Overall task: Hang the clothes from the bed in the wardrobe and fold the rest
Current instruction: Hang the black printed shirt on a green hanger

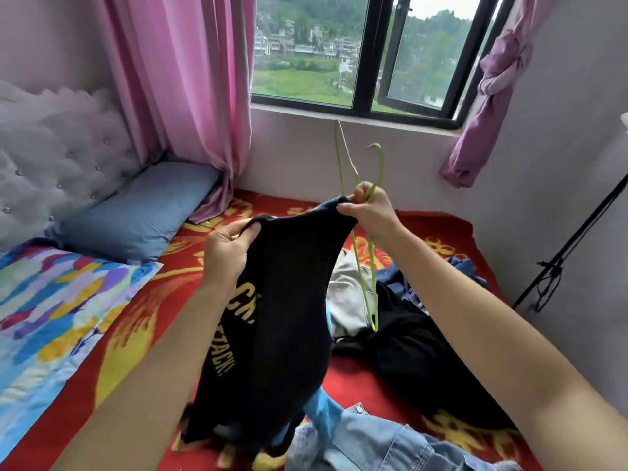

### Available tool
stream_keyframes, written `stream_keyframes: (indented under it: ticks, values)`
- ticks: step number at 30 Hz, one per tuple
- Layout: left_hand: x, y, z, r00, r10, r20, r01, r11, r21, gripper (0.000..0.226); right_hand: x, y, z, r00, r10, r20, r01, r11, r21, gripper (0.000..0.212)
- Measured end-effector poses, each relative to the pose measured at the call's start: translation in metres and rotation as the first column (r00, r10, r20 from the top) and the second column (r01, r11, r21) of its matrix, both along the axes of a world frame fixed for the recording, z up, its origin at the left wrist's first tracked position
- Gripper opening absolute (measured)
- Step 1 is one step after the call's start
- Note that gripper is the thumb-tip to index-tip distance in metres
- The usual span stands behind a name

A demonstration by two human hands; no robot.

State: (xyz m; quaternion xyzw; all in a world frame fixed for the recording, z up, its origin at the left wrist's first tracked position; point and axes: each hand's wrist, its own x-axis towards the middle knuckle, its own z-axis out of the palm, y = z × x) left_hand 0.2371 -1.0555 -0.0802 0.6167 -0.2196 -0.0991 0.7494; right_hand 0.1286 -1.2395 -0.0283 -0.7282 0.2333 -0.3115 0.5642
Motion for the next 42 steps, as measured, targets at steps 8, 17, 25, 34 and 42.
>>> stream_keyframes:
  ticks: [8,17,25,34,42]
  values:
    - [-0.025,0.014,0.041,0.983,0.031,0.182,-0.008,0.992,-0.125,0.025,0.004,0.003,0.128,0.966,0.198,0.164,-0.166,0.968,-0.187,0.047]
    - [-0.016,-0.003,-0.008,0.925,-0.347,0.154,0.264,0.880,0.396,0.031,-0.008,0.029,0.027,0.895,0.373,-0.246,-0.413,0.900,-0.137,0.044]
    - [-0.035,-0.009,-0.049,0.798,-0.599,-0.073,0.587,0.743,0.322,0.021,-0.023,0.034,-0.047,0.870,0.432,-0.237,-0.438,0.899,0.031,0.046]
    - [-0.039,0.011,-0.085,0.825,-0.551,-0.125,0.562,0.778,0.279,0.028,-0.080,-0.005,-0.099,0.916,0.294,-0.274,-0.248,0.950,0.190,0.030]
    - [-0.035,0.040,-0.107,0.797,-0.559,-0.227,0.601,0.703,0.381,0.023,-0.148,-0.033,-0.130,0.711,0.126,-0.692,-0.224,0.973,-0.053,0.022]
